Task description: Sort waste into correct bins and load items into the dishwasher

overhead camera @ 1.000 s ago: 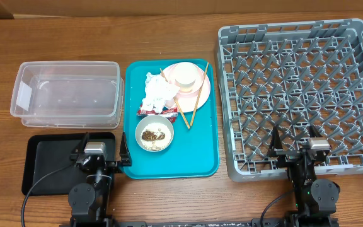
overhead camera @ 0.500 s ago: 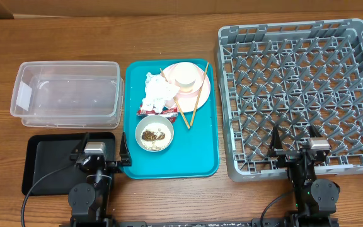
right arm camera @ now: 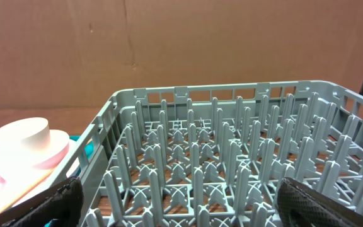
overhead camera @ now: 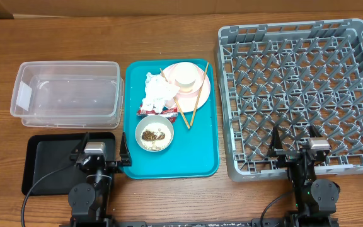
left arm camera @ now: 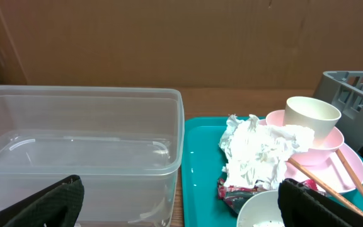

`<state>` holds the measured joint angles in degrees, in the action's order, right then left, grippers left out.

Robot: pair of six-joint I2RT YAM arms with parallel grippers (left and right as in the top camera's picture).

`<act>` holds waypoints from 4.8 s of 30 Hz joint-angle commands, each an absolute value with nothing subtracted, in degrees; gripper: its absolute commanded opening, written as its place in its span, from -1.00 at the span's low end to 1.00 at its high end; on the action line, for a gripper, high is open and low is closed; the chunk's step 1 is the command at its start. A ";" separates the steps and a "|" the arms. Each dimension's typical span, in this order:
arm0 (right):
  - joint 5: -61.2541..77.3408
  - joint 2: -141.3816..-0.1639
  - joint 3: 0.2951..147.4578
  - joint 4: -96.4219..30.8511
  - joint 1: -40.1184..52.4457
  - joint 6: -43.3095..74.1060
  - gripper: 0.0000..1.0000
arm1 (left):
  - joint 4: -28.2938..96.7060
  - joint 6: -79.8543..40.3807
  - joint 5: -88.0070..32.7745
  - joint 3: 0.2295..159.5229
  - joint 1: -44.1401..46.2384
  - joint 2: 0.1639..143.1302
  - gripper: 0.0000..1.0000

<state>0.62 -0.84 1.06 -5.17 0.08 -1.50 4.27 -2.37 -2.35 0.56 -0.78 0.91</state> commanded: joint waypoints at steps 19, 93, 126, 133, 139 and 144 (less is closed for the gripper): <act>0.75 -0.16 0.47 -4.82 -0.03 -1.56 0.99 | 4.25 -1.41 -2.79 0.27 -0.73 0.36 0.99; 0.75 -0.16 0.47 -4.82 -0.03 -1.56 1.00 | 80.29 -18.46 1.91 78.87 -0.73 74.67 -0.92; 0.73 -0.16 0.47 -4.82 -0.03 -1.56 1.00 | 36.64 -27.92 7.42 55.00 35.14 88.84 -0.35; 0.75 -0.16 0.47 -4.82 -0.03 -1.56 1.00 | 35.46 -27.94 7.44 55.00 35.14 94.19 -0.38; 0.75 -0.16 0.47 -4.82 -0.03 -1.56 1.00 | 35.51 -27.92 7.42 55.00 35.14 94.35 -0.56; 0.75 -0.16 0.47 -4.82 -0.03 -1.56 1.00 | 35.51 -27.92 7.40 55.02 35.29 94.32 -0.82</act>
<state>0.64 -0.84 1.06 -5.15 0.08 -1.50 35.68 -27.09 6.31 55.42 34.92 94.08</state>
